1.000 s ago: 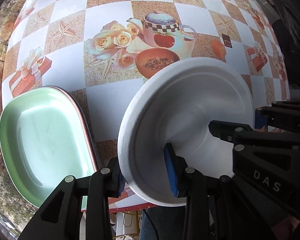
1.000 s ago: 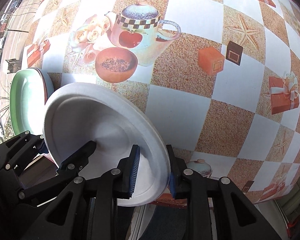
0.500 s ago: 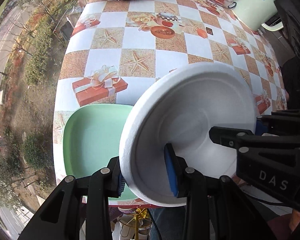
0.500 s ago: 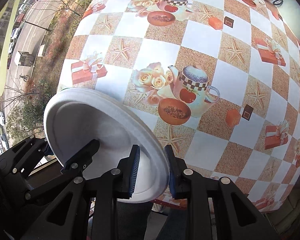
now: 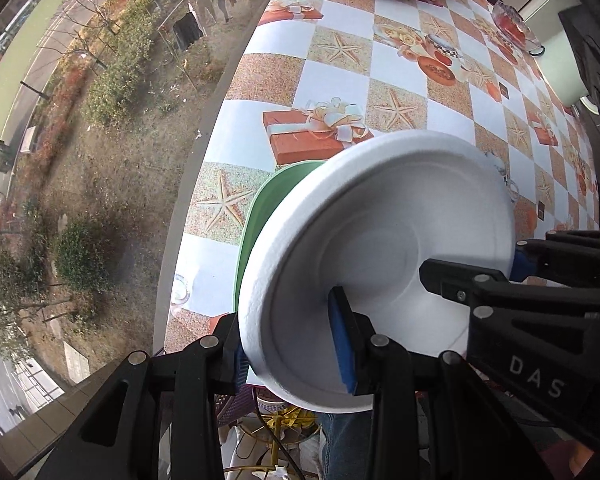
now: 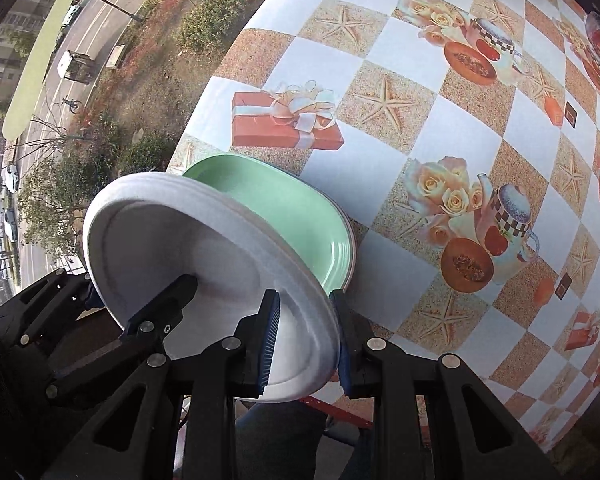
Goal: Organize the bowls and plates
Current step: 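Carry the bowl stack over the green plate and lower it onto it, then open both grippers and lift away from the bowls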
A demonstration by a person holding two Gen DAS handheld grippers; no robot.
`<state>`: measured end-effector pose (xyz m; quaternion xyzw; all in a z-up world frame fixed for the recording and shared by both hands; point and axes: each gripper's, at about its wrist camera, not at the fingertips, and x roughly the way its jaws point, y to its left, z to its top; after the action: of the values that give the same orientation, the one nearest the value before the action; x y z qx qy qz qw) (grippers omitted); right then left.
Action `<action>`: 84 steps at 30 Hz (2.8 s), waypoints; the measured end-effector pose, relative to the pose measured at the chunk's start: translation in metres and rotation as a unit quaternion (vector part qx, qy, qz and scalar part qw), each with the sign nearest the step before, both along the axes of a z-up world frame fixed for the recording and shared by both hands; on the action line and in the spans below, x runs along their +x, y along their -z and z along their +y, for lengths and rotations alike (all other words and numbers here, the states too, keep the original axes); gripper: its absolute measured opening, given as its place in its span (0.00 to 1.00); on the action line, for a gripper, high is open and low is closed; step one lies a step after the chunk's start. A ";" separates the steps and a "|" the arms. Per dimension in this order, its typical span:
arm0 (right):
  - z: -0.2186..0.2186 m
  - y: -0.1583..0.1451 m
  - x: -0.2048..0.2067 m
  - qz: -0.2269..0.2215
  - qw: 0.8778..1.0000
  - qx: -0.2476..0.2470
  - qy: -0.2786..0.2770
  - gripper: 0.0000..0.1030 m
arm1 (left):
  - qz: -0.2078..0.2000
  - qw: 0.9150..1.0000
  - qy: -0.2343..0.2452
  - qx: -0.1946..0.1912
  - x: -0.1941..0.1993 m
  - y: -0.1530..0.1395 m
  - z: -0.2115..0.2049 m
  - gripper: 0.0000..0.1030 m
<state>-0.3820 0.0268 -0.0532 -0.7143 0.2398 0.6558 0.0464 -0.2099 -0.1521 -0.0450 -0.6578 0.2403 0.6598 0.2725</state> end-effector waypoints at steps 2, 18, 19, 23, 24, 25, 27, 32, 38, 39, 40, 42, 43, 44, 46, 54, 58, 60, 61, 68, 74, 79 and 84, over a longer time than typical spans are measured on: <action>-0.002 0.004 -0.001 -0.002 1.000 0.001 0.002 0.27 | 0.001 1.000 0.003 -0.002 0.000 0.004 0.001 0.36; 0.007 -0.005 0.003 0.019 1.000 0.016 -0.012 0.84 | 0.037 0.999 0.029 -0.007 0.013 0.008 0.000 0.81; 0.009 -0.010 0.004 0.024 1.000 0.017 -0.009 0.84 | 0.036 0.999 0.029 -0.020 0.012 0.007 0.001 0.81; 0.015 -0.021 0.006 0.028 0.999 0.030 -0.010 1.00 | 0.034 0.999 0.021 0.009 0.011 -0.011 0.002 0.81; 0.016 -0.023 0.007 0.024 0.999 0.034 -0.011 1.00 | 0.043 0.999 0.015 0.017 0.010 -0.019 0.001 0.81; 0.016 -0.026 0.009 0.026 0.999 0.042 -0.009 1.00 | 0.044 0.999 0.010 0.024 0.010 -0.025 0.000 0.81; 0.019 -0.034 0.014 0.034 0.997 0.064 -0.006 1.00 | 0.027 0.999 -0.002 0.037 0.007 -0.033 -0.004 0.81; 0.019 -0.051 0.016 0.048 0.995 0.089 0.001 1.00 | 0.012 0.999 -0.011 0.030 0.008 -0.039 -0.006 0.81; 0.013 -0.060 0.016 0.052 0.995 0.088 -0.019 1.00 | 0.019 1.000 -0.005 0.022 0.016 -0.041 -0.001 0.81; 0.013 -0.060 0.015 0.052 0.994 0.090 -0.021 1.00 | 0.020 1.000 -0.004 0.021 0.016 -0.041 0.000 0.81; 0.012 -0.060 0.016 0.053 0.994 0.091 -0.021 1.00 | 0.021 1.000 -0.003 0.020 0.016 -0.042 0.000 0.81; 0.012 -0.060 0.016 0.052 0.994 0.089 -0.022 1.00 | 0.023 1.000 -0.003 0.019 0.017 -0.043 0.001 0.81; 0.013 -0.060 0.017 0.052 0.995 0.088 -0.021 1.00 | 0.024 1.000 -0.003 0.019 0.017 -0.043 0.001 0.81; 0.013 -0.059 0.017 0.051 0.995 0.086 -0.021 1.00 | 0.023 1.000 -0.003 0.019 0.017 -0.043 0.001 0.81; 0.013 -0.058 0.018 0.049 0.995 0.085 -0.020 1.00 | 0.023 1.000 -0.002 0.018 0.018 -0.043 0.002 0.81; 0.012 -0.057 0.021 0.048 0.995 0.080 -0.019 1.00 | 0.029 0.999 0.003 0.015 0.023 -0.046 0.003 0.81; 0.011 -0.057 0.022 0.048 0.996 0.079 -0.020 1.00 | 0.029 0.999 0.001 0.014 0.023 -0.046 0.002 0.81; 0.011 -0.057 0.022 0.049 0.996 0.079 -0.019 1.00 | 0.029 0.999 0.000 0.014 0.023 -0.046 0.001 0.81; 0.010 -0.057 0.022 0.049 0.996 0.078 -0.019 1.00 | 0.029 0.999 0.000 0.013 0.023 -0.046 0.001 0.81; 0.010 -0.057 0.023 0.049 0.996 0.076 -0.017 1.00 | 0.032 0.999 0.000 0.012 0.024 -0.047 0.002 0.81; 0.011 -0.057 0.024 0.050 0.996 0.074 -0.013 1.00 | 0.033 0.999 0.001 0.010 0.024 -0.048 0.002 0.81; 0.012 -0.056 0.025 0.050 0.996 0.072 -0.014 1.00 | 0.034 0.999 -0.002 0.007 0.024 -0.048 0.002 0.81; 0.013 -0.055 0.026 0.051 0.997 0.065 -0.009 1.00 | 0.040 0.999 -0.010 0.031 0.023 -0.052 0.000 0.81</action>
<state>-0.3563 0.0402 0.0019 -0.6776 0.1922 0.7060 0.0739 -0.1867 -0.1519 0.0075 -0.6245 0.2237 0.6953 0.2767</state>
